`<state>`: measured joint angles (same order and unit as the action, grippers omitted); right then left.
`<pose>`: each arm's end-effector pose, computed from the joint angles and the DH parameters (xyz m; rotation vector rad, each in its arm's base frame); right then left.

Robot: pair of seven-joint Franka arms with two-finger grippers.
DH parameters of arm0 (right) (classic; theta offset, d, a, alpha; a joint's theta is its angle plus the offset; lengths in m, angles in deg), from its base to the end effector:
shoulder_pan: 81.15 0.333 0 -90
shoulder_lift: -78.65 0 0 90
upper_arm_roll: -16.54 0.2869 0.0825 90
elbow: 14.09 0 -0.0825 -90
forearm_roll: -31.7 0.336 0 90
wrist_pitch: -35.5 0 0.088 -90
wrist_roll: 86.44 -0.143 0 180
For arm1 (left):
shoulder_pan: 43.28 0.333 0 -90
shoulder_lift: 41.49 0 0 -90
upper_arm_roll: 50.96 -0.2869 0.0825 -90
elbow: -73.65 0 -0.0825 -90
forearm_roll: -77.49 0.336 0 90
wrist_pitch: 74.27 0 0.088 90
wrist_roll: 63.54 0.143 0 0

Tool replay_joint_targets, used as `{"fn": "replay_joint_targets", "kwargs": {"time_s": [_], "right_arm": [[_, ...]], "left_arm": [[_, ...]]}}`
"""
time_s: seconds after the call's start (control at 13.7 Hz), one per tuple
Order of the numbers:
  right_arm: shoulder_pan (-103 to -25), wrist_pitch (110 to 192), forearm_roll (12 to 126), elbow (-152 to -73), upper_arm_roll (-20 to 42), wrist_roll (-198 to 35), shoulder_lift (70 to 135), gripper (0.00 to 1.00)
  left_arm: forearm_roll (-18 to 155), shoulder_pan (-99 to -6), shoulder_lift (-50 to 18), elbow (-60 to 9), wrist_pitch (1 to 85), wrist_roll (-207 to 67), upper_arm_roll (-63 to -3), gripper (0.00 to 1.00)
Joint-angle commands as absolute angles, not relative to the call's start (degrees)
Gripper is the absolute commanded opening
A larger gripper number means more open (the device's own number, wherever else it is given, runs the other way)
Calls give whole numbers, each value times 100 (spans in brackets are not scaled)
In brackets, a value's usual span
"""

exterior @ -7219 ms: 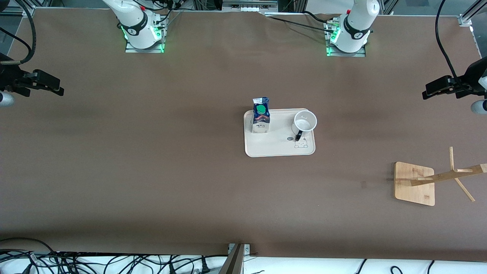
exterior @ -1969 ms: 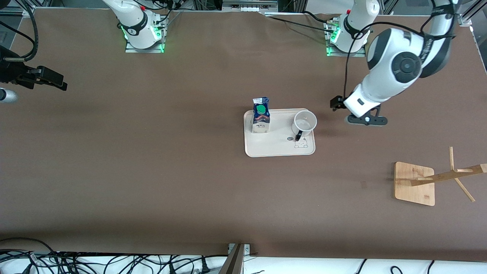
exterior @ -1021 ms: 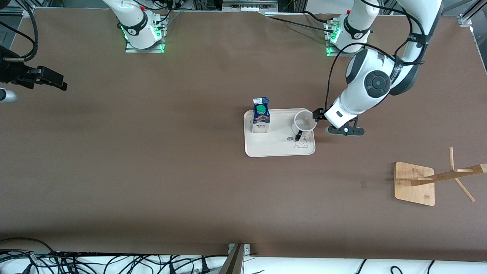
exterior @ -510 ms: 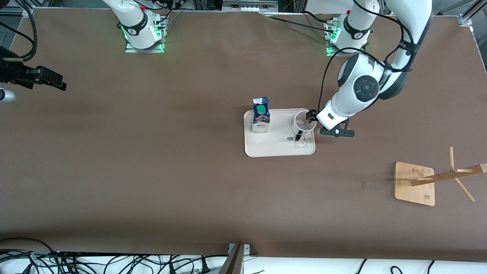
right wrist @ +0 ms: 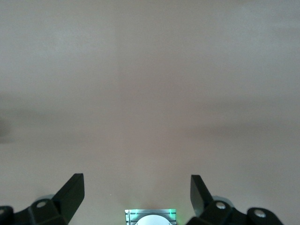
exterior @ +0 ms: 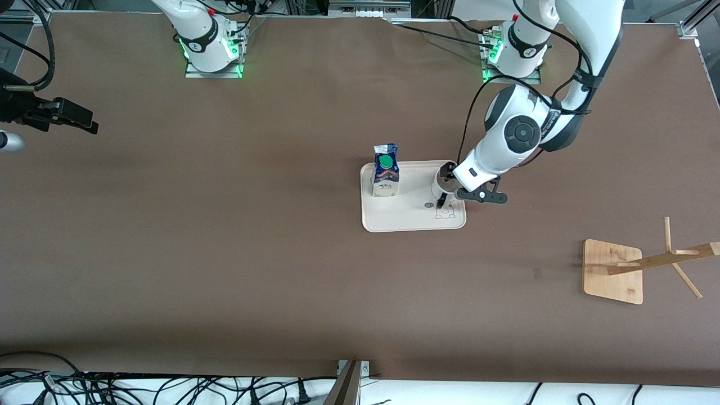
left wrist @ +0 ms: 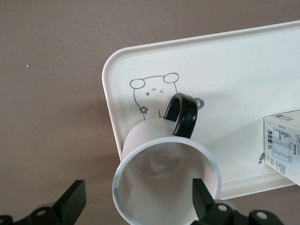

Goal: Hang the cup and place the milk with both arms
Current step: 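Close the left gripper on the white mug's rim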

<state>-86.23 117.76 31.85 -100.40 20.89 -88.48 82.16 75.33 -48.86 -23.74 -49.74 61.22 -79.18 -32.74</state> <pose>0.5040 -0.0071 0.5446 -3.1281 0.0751 0.2066 0.4707 -0.2121 0.2284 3.0463 -0.1589 -0.1839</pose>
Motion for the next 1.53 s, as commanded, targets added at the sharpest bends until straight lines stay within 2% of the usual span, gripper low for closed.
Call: {"fn": "replay_joint_targets", "kwargs": {"time_s": [0.0,1.31,1.39,1.46], "right_arm": [[-8660,11733,3188,-10058,2085,-8767,8182,100],[-8660,11707,3188,-10058,2085,-8776,8182,100],[-8660,11707,3188,-10058,2085,-8776,8182,100],[-8660,11707,3188,-10058,2085,-8776,8182,100]], "left_arm": [[7783,-4891,-2373,-4966,6178,-7603,-3277,100],[8443,-4820,-1899,-4975,6653,-7250,-3277,100],[8443,-4812,-1899,-4975,6653,-7250,-3277,89],[8443,-4812,-1907,-4975,6627,-7259,-3277,62]]}}
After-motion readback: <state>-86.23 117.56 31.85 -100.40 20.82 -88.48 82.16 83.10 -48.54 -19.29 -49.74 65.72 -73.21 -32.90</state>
